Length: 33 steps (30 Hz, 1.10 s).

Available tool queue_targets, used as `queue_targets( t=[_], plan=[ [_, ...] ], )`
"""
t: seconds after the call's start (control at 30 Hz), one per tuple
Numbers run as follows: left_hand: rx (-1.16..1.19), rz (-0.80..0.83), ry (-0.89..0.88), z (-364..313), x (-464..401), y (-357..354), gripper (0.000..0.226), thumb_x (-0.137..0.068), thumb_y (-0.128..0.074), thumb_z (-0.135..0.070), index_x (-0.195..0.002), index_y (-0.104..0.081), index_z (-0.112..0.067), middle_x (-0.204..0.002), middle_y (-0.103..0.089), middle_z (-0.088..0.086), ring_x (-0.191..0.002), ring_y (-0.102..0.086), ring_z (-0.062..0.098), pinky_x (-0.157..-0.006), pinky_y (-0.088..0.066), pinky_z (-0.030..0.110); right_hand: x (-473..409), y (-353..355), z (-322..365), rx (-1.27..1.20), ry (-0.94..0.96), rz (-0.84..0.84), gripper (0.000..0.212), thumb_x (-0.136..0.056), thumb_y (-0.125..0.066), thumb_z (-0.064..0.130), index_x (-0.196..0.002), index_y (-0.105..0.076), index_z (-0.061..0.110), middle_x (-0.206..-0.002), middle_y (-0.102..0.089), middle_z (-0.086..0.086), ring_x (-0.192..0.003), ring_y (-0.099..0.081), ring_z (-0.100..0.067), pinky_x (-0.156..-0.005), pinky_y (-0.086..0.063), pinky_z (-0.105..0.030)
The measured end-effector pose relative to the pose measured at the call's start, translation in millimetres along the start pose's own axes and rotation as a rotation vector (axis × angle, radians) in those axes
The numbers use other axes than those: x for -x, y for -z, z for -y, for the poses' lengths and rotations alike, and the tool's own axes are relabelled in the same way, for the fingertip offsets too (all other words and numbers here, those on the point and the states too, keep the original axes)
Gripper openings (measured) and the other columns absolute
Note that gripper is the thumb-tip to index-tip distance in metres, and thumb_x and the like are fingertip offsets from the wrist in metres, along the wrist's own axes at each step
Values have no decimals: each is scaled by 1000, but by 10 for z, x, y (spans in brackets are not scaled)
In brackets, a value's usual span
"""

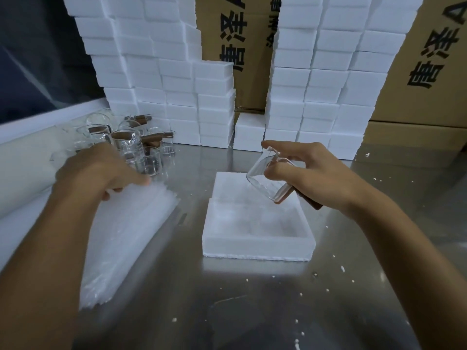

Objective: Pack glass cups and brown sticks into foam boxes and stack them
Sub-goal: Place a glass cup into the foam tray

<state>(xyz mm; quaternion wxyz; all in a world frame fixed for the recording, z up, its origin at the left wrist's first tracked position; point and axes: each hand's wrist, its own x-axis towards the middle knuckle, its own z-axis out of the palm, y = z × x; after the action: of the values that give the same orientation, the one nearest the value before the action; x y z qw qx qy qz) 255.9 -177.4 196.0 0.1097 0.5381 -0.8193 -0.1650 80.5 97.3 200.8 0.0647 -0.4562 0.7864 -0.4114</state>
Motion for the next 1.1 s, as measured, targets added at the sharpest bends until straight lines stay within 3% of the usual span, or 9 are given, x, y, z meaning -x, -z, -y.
queue_targets(
  t=[0.1, 0.17, 0.27, 0.47, 0.57, 0.7, 0.87, 1.0, 1.1],
  plan=[
    [-14, 125, 16, 74, -50, -35, 49, -68, -88, -43, -67, -63, -1, -62, -66, 8, -54, -60, 25, -52, -44, 26, -4, 4, -29, 16, -2, -1, 54, -83, -67, 45, -135, -54, 48, -117, -62, 25, -82, -59, 24, -68, -39, -3],
    [-57, 153, 1, 74, -78, -75, 46, -74, -85, -34, -54, -61, -1, -45, -60, 6, -45, -56, 23, -47, -41, 24, -10, 5, -46, 24, 3, -17, 54, -85, -67, 43, -137, -54, 46, -110, -60, 29, -81, -57, 27, -68, -40, -3],
    [-105, 182, -1, 54, -109, -93, 45, -81, -81, -23, -47, -58, -3, -34, -54, 4, -35, -52, 19, -43, -40, 22, -22, 11, -52, 8, 18, -28, 55, -86, -67, 41, -139, -54, 42, -102, -54, 38, -75, -58, 26, -62, -32, 10],
    [-38, -64, -66, -70, -26, -50, 12, -85, -65, -15, -92, -66, -5, -84, -68, 18, -78, -65, 33, -71, -53, 37, -25, 15, -85, -12, 20, -38, 55, -85, -69, 39, -139, -55, 38, -109, -57, 31, -77, -60, 24, -62, -34, 8],
    [133, -234, -197, -216, 81, -60, 5, -86, -63, -13, -84, -65, -17, -90, -67, 10, -93, -61, 36, -81, -48, 40, -26, 21, -108, -21, 19, -47, 55, -85, -69, 39, -138, -56, 36, -116, -61, 22, -82, -58, 25, -62, -36, 7],
    [379, -362, -505, -426, 220, -130, 17, -85, -58, -2, -83, -52, -18, -83, -63, 1, -81, -58, 25, -70, -46, 33, -22, 37, -116, -51, 14, -60, 54, -86, -69, 39, -138, -56, 35, -113, -59, 26, -83, -58, 24, -58, -40, 2],
    [447, -289, -869, -639, 410, -258, 46, -81, -47, 12, -85, -35, -32, -80, -64, -7, -66, -60, 12, -52, -47, 29, -32, 57, -119, -48, 30, -71, 52, -88, -68, 38, -138, -55, 35, -115, -58, 18, -81, -54, 29, -56, -41, 3],
    [377, -258, -922, -669, 436, -316, 43, -80, -48, 12, -78, -47, -31, -84, -68, 5, -64, -61, 25, -54, -54, 43, -26, 76, -105, -33, 39, -94, 56, -85, -68, 50, -138, -53, 41, -111, -54, 32, -87, -50, 32, -65, -44, -8],
    [355, -225, -892, -681, 454, -331, 50, -75, -47, 14, -58, -56, -32, -83, -72, 3, -66, -63, 25, -64, -56, 42, -22, 75, -74, -35, 46, -118, 53, -88, -68, 45, -138, -54, 38, -107, -53, 34, -85, -48, 34, -63, -44, -5]
  ],
)
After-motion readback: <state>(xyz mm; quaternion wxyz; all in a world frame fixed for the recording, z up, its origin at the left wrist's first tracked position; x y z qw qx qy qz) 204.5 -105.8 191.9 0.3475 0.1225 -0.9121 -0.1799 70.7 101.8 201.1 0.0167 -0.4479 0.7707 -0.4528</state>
